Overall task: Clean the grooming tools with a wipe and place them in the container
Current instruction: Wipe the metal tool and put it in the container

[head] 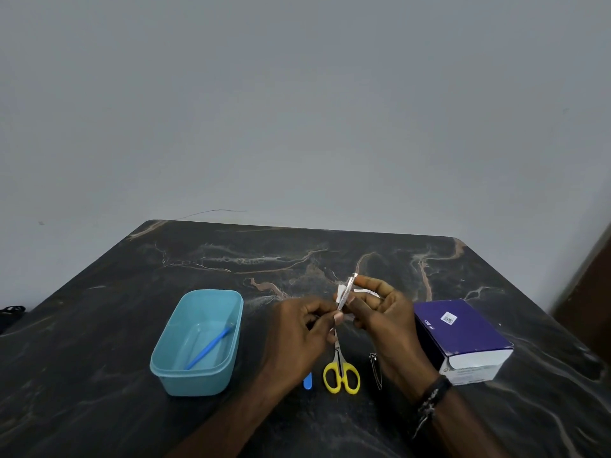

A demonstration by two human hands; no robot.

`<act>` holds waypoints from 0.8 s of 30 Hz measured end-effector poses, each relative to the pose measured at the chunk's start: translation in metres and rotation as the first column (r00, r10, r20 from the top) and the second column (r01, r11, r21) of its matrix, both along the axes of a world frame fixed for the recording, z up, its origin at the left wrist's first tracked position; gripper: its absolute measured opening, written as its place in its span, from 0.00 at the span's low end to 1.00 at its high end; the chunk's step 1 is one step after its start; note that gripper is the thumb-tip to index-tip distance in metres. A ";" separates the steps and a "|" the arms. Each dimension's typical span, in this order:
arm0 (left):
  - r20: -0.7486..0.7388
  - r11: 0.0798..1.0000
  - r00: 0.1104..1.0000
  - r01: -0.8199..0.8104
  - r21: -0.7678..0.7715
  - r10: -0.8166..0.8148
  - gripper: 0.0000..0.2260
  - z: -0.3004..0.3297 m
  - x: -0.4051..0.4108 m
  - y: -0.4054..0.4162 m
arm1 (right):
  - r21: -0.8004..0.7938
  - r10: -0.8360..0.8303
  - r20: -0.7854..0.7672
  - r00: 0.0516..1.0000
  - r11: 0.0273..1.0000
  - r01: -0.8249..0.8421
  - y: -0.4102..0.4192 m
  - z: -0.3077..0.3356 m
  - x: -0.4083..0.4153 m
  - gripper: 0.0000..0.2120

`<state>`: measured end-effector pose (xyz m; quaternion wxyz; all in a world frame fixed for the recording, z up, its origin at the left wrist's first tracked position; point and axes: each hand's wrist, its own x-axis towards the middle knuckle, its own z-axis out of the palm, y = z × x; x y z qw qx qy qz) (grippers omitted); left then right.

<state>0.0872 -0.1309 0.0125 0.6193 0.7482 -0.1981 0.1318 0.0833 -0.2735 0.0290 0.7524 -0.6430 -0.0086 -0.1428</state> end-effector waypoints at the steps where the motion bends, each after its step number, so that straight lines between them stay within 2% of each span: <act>1: -0.010 1.000 1.000 0.000 -0.008 -0.001 0.11 0.000 0.000 0.000 | -0.004 0.003 0.001 1.000 1.000 -0.003 0.000 0.000 0.000 0.14; 8: -0.051 0.998 0.997 0.063 -0.021 -0.064 0.04 -0.001 -0.003 -0.003 | 0.089 -0.099 0.026 0.995 0.991 0.096 -0.006 0.002 0.002 0.13; 17: -0.086 0.994 0.996 0.021 -0.103 -0.030 0.10 0.002 -0.001 0.000 | 0.010 0.065 -0.078 0.995 0.998 -0.064 -0.003 -0.001 0.003 0.17; 24: -0.132 0.995 0.988 0.067 -0.080 -0.077 0.02 -0.002 -0.003 -0.004 | 0.165 -0.087 -0.013 0.996 0.982 0.088 -0.006 0.002 0.003 0.14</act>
